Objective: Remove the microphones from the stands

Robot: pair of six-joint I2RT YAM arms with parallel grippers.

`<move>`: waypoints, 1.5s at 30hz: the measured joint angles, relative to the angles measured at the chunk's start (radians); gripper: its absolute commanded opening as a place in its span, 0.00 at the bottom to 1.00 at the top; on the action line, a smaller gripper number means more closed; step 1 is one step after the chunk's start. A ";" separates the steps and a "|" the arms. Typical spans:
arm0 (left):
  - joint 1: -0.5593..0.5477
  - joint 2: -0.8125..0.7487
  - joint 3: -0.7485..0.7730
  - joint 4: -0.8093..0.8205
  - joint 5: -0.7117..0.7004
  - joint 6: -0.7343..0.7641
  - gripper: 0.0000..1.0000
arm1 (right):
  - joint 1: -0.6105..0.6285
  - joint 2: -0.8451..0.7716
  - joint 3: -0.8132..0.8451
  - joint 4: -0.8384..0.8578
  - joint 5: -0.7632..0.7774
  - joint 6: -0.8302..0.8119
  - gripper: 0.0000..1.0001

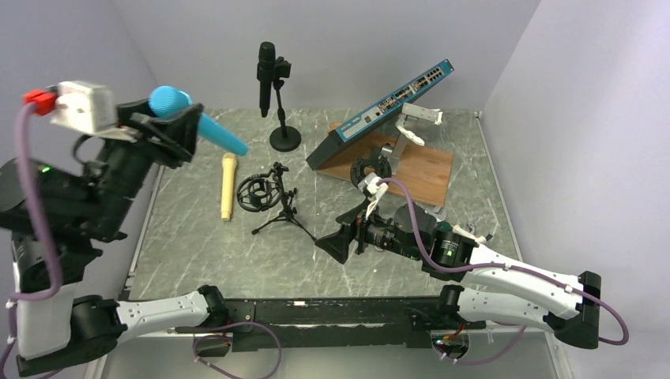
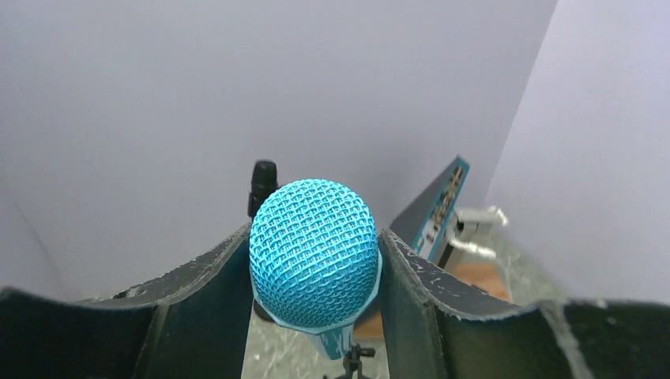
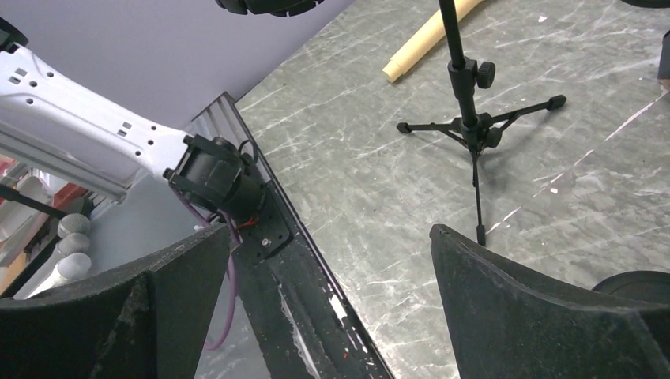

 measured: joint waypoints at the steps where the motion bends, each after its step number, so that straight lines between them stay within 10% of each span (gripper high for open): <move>1: 0.000 -0.021 -0.011 0.036 -0.005 0.014 0.00 | 0.000 0.000 0.000 -0.001 0.002 0.000 1.00; 15: 0.164 -0.151 -0.511 0.505 -0.492 0.444 0.00 | 0.000 0.036 0.000 -0.003 0.003 0.000 1.00; 25: 0.974 -0.015 -0.537 -0.015 0.039 -0.074 0.00 | 0.000 0.053 0.000 -0.004 -0.006 0.008 1.00; 45: 1.122 0.455 -0.770 -0.001 0.320 -0.232 0.00 | 0.000 0.100 0.017 -0.015 0.001 0.008 1.00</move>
